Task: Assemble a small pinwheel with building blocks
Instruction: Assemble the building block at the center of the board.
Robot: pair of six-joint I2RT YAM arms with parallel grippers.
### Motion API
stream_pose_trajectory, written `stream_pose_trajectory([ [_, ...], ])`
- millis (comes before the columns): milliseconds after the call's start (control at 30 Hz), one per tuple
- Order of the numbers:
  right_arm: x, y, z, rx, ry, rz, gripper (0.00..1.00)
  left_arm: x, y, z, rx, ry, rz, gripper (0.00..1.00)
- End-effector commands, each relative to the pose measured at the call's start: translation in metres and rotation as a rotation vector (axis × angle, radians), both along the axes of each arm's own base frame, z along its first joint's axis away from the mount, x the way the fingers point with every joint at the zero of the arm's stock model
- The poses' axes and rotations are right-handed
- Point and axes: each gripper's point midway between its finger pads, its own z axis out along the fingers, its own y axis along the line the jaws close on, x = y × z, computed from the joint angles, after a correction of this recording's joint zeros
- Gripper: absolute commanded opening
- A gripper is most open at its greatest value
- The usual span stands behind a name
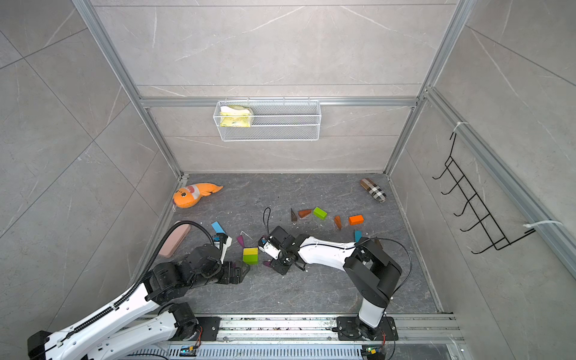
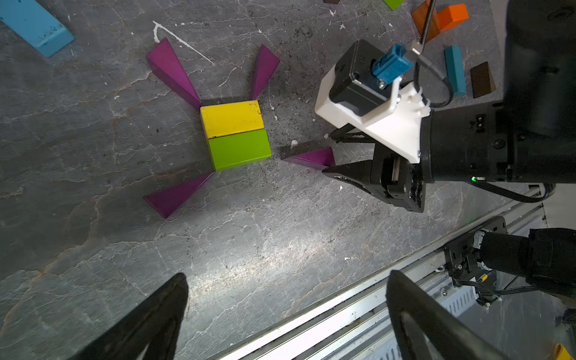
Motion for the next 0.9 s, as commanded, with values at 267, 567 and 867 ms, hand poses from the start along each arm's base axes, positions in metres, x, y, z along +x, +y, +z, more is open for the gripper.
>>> stream_pose_trajectory([
  [267,-0.001,0.016,-0.001,0.040,0.015,0.072,0.44,0.002,-0.001,0.006,-0.015,-0.038,-0.014,1.00],
  [567,-0.004,0.015,-0.008,0.021,0.030,0.092,0.34,0.002,0.001,0.003,-0.002,-0.037,-0.011,1.00],
  [867,0.001,0.016,-0.013,0.015,0.043,0.033,0.26,0.004,0.004,0.005,0.007,-0.050,-0.003,1.00],
])
